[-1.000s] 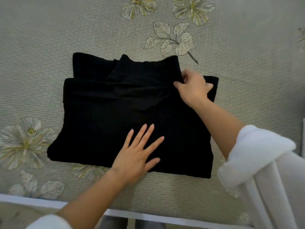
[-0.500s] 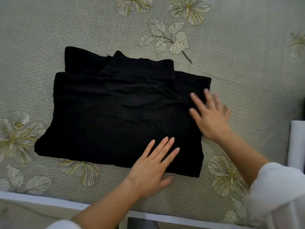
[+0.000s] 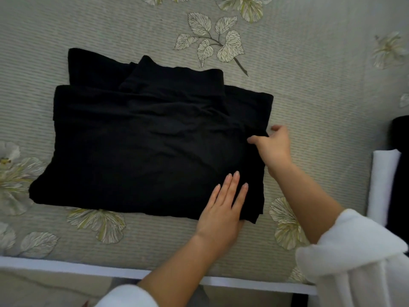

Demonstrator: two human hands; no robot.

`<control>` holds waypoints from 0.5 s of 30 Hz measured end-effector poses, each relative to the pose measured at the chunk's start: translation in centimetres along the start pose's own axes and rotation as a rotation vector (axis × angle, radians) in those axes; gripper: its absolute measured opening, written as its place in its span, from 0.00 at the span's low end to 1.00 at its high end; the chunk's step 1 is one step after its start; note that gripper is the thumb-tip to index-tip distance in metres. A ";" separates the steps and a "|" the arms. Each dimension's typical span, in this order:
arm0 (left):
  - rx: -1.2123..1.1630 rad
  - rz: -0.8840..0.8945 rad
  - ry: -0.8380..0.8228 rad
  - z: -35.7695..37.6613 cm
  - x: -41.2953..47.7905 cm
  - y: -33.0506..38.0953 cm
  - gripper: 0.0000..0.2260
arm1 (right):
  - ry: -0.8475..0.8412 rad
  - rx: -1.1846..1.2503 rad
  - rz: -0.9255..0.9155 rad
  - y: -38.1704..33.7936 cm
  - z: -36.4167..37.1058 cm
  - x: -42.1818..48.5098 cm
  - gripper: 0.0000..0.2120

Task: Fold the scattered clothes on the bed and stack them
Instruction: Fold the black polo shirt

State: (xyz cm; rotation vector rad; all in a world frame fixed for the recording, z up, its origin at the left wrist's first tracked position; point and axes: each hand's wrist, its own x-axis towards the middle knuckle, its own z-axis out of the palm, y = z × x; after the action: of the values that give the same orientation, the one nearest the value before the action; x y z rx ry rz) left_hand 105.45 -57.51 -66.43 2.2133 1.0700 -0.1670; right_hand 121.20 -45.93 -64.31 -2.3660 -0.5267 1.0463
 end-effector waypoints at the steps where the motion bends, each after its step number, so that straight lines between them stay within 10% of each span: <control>1: -0.118 0.013 0.003 -0.9 -0.2 -0.1 0.28 | -0.027 0.082 0.071 -0.6 -0.1 -0.1 0.30; 6: -1.106 -0.200 0.119 -7.7 -2.9 -2.2 0.16 | -0.285 0.434 0.278 -4.7 -0.7 -2.7 0.14; 15: -1.779 -0.651 0.524 -14.9 -11.0 -13.1 0.15 | -0.538 0.600 -0.035 -14.8 10.2 -9.9 0.33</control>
State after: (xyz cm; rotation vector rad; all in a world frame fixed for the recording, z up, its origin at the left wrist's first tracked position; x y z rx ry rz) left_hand 86.14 -49.69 -57.47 0.2679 1.2901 0.8180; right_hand 105.05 -36.42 -56.03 -1.5467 -0.3617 1.5729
